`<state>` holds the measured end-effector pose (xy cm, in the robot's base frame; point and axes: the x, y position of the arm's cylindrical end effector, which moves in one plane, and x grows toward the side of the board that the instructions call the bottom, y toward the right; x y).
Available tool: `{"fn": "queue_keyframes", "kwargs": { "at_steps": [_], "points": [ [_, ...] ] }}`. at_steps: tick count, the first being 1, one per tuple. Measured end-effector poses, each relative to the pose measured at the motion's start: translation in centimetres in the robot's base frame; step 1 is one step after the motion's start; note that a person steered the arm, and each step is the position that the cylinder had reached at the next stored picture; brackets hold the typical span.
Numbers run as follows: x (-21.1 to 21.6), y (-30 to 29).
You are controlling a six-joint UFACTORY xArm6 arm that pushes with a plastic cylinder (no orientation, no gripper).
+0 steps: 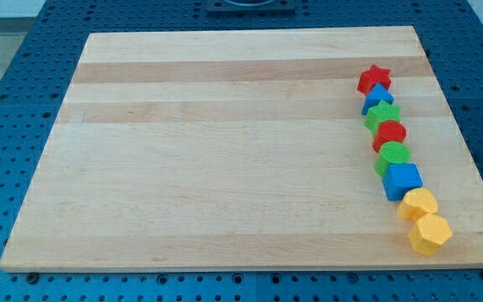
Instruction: Move the arm to the right of the blue cube
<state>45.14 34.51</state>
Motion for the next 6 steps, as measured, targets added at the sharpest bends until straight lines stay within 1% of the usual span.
{"fn": "queue_keyframes", "kwargs": {
  "at_steps": [2,4,5,6],
  "points": [
    [0.1,-2.9],
    [0.7,-8.1],
    [0.9,-7.9],
    [1.3,-5.6]
  ]
}}
